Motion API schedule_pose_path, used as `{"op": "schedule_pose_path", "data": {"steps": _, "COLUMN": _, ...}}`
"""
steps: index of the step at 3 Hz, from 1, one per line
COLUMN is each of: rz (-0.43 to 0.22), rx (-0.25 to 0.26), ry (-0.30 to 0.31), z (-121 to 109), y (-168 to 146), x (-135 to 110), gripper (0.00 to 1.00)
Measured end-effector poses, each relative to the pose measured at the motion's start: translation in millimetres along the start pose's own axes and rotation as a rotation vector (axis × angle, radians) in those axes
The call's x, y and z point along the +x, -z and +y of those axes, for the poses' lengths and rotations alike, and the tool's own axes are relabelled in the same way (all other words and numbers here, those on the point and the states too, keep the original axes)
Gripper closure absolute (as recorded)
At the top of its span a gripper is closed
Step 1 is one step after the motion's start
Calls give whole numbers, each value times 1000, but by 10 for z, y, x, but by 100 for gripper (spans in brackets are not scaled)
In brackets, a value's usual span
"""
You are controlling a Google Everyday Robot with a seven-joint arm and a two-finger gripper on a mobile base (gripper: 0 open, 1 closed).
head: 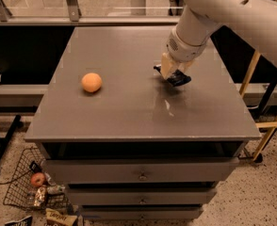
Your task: Move rxbar blueberry near orange
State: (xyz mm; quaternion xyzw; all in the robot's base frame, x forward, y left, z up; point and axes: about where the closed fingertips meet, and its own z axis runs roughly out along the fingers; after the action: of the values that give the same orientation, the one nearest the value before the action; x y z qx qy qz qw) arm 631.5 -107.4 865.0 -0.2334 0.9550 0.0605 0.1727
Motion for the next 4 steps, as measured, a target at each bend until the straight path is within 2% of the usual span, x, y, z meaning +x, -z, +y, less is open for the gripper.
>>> {"op": "schedule_pose_path", "data": {"steps": 1, "rz": 5, "rx": -19, "ry": 119, "z": 279, "y": -69, "x": -81, "gripper": 100}}
{"op": "schedule_pose_path", "data": {"steps": 2, "rz": 33, "rx": -35, "ry": 337, "z": 806, "y": -132, "x": -132, "gripper": 100}}
{"op": "schedule_pose_path", "data": {"steps": 3, "rz": 70, "rx": -52, "ry": 483, "z": 1114, "y": -223, "x": -189, "gripper": 100}}
{"op": "schedule_pose_path", "data": {"steps": 4, "rz": 96, "rx": -82, "ry": 572, "z": 1260, "y": -257, "x": -255, "gripper": 100}}
